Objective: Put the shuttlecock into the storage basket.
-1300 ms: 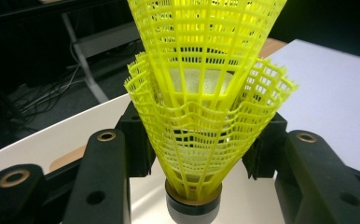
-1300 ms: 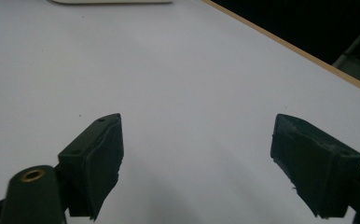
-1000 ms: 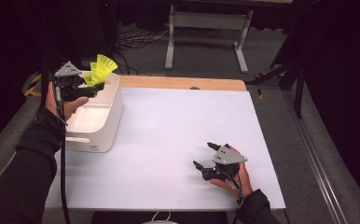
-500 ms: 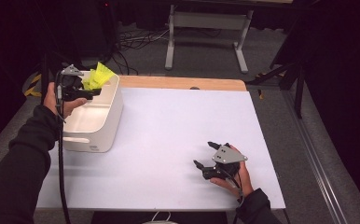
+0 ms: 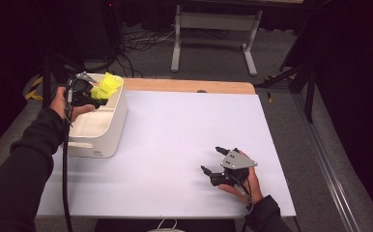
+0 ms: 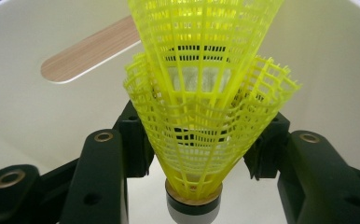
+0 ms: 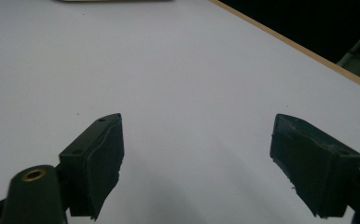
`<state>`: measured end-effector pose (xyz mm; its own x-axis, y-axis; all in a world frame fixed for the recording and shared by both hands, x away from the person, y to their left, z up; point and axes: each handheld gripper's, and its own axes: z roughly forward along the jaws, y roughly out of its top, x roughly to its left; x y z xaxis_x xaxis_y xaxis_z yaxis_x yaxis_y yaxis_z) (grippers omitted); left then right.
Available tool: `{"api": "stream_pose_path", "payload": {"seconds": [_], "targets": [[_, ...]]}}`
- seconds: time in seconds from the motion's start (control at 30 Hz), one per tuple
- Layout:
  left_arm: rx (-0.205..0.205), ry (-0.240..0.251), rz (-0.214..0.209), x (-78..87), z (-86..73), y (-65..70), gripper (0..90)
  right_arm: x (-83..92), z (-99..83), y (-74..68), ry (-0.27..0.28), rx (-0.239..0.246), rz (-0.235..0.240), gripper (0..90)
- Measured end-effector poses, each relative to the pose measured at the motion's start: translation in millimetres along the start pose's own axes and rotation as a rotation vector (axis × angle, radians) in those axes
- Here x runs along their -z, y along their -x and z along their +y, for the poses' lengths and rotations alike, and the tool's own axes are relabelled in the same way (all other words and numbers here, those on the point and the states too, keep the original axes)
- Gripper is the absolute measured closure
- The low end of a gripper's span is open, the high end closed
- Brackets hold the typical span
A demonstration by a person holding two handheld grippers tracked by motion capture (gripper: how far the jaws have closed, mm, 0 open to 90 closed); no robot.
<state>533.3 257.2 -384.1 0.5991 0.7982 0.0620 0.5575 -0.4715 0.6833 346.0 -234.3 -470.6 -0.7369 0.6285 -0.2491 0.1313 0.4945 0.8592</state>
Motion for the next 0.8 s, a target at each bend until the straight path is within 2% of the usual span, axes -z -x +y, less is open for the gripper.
{"api": "stream_pose_path", "payload": {"seconds": [0.13,0.27,0.33,0.37,0.43,0.47,0.5,0.63,0.7,0.73,0.8], "targets": [[-0.001,-0.024,0.010,-2.6,0.6,-0.1,49.5,0.8,-0.1,0.2,0.002,-0.004,0.001,18.7],[0.016,-0.031,0.002,-3.5,0.3,-1.1,45.1,0.9,0.2,0.1,0.002,-0.005,0.002,18.8],[0.014,-0.042,0.012,-4.6,1.0,-0.5,39.1,0.6,0.1,0.3,0.000,-0.005,0.002,18.8],[0.022,-0.066,0.030,-6.5,1.5,-0.3,35.1,0.5,0.1,0.4,-0.002,-0.005,0.002,18.8],[0.018,-0.090,0.038,-8.2,1.6,0.8,32.7,1.5,1.1,0.1,0.010,0.001,-0.008,18.8],[0.009,-0.082,0.049,-7.9,2.0,0.3,30.7,2.5,2.1,0.2,0.018,0.003,-0.012,18.7],[0.017,-0.082,0.046,-7.2,2.2,0.9,27.0,3.4,2.9,0.5,0.022,0.002,-0.014,18.7],[-0.004,-0.064,0.046,-4.7,3.0,2.2,24.1,3.5,2.7,2.2,0.022,-0.009,-0.016,18.6],[-0.023,-0.074,0.060,-3.3,3.6,4.3,19.8,3.3,2.9,2.0,0.018,-0.003,-0.018,18.6],[-0.034,-0.059,0.077,-1.7,4.1,4.6,17.4,3.4,3.0,1.9,0.020,-0.003,-0.018,18.6],[-0.023,-0.018,0.071,1.9,3.9,4.6,16.2,3.6,3.4,1.6,0.021,-0.001,-0.018,18.6]]}}
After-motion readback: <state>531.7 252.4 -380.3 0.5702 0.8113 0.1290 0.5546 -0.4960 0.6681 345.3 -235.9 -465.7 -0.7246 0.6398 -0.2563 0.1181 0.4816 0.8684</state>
